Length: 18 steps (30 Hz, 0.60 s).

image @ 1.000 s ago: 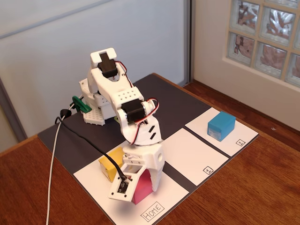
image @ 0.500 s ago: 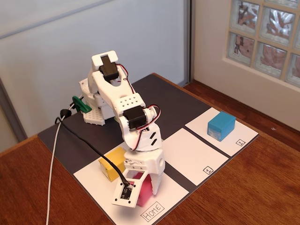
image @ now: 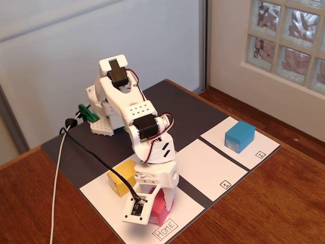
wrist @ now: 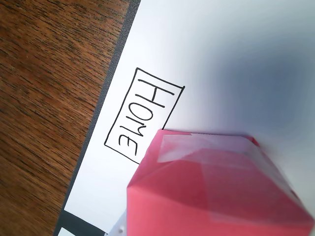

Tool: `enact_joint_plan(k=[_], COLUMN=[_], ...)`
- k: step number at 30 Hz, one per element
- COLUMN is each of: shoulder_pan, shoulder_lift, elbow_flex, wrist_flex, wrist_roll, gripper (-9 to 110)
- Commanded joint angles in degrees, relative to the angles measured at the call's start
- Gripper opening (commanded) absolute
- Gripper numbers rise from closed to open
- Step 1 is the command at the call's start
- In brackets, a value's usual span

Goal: Move box red to zone 1

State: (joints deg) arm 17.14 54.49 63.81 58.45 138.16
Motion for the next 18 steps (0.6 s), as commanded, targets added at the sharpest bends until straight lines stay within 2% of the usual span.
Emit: enact_joint_plan(k=[1, 7, 18], shoulder_pan=[-0.1, 0.1, -2.4], shoulder_lift=[1.6, 5.5, 15.7], elbow_flex=[-0.2, -1.2, -6.2], wrist_flex=[-0.7, 0.8, 14.0], wrist_roll=[-0.5, -5.0, -17.6], gripper=[0, 0, 0])
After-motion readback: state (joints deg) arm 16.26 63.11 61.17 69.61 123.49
